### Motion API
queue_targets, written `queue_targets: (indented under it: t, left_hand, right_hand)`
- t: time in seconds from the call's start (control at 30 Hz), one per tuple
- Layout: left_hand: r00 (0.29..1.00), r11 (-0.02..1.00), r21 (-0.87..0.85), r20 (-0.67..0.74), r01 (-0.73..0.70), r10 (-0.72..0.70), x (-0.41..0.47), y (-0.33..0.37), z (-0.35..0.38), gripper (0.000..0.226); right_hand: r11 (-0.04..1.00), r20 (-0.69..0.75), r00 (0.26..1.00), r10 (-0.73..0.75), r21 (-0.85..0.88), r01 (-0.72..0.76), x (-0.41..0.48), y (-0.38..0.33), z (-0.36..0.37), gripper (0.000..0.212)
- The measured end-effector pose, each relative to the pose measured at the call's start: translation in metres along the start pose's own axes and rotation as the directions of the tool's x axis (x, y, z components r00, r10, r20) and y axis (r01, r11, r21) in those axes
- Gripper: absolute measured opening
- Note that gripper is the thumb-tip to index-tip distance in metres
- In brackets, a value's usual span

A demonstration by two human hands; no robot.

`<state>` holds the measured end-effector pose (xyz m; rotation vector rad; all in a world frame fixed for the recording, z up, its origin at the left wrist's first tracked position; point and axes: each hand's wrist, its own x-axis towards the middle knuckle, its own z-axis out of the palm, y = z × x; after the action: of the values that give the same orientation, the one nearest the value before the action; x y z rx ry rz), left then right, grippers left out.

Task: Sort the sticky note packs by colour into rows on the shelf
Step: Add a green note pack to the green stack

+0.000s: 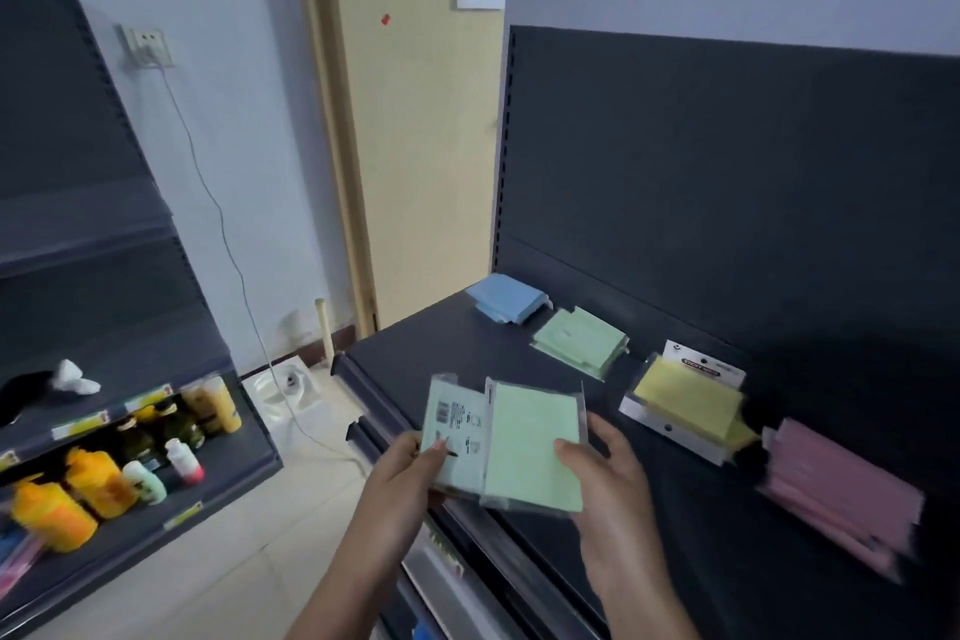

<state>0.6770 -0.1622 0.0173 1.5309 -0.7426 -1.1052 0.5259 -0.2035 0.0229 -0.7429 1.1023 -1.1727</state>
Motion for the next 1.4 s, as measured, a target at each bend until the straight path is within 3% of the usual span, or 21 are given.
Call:
queue_targets:
  t: [0.23,0.33,0.47,0.67,0.8,0.9,0.97,1.07,1.17,1.33,1.4]
  left_hand:
    - [0.977,0.996,0.057,0.199,0.067,-0.078,0.059,0.005,0.009,0.017]
    - [0.972,0.998,0.041,0.229,0.046,-0.054,0.083,0.012,0.024,0.017]
    - [0.962,0.999,-0.014,0.271,0.036,-0.031,0.108,0.020,0.043,0.016]
    - [0.931,1.000,-0.020,0.364,0.021,-0.012,0.151,0.031,0.062,0.018]
    - [0.885,0.999,-0.024,0.465,-0.030,0.038,0.182,0.040,0.080,0.032]
    - [0.826,0.998,0.010,0.562,-0.057,0.041,0.208,0.040,0.091,0.049]
    - [0.796,0.985,0.090,0.602,-0.146,0.063,0.221,0.035,0.096,0.054]
    - [0.769,0.872,0.271,0.617,-0.408,0.168,0.236,0.028,0.101,0.042]
    - [0.745,0.715,0.426,0.636,-0.555,0.200,0.243,0.023,0.101,0.044]
    - [0.673,0.397,0.559,0.694,-0.728,0.256,0.231,0.028,0.092,0.058]
    - [0.639,0.349,0.540,0.701,-0.765,0.315,0.220,0.031,0.086,0.055]
  right_hand:
    - [1.000,-0.054,0.999,-0.005,-0.008,0.004,0.025,-0.005,0.001,0.044]
    - [0.983,-0.063,0.995,-0.080,-0.169,0.069,0.050,-0.013,-0.002,0.046]
    - [0.791,-0.049,0.976,-0.210,-0.596,0.140,0.082,-0.013,-0.008,0.048]
    - [0.760,-0.119,0.954,-0.277,-0.634,0.142,0.118,-0.024,0.000,0.042]
    - [0.658,-0.174,0.884,-0.435,-0.732,0.180,0.150,-0.037,0.003,0.031]
    - [0.577,-0.231,0.831,-0.506,-0.807,0.128,0.166,-0.033,0.004,0.026]
    - [0.524,-0.247,0.828,-0.503,-0.849,0.065,0.172,-0.024,0.008,0.027]
    - [0.386,-0.246,0.841,-0.482,-0.921,-0.048,0.178,-0.007,0.015,0.032]
    - [0.247,-0.236,0.828,-0.509,-0.961,-0.122,0.177,0.001,0.024,0.032]
    - [0.236,-0.210,0.801,-0.561,-0.968,-0.088,0.160,-0.003,0.027,0.038]
    - [0.221,-0.180,0.773,-0.608,-0.974,-0.053,0.146,-0.005,0.020,0.035]
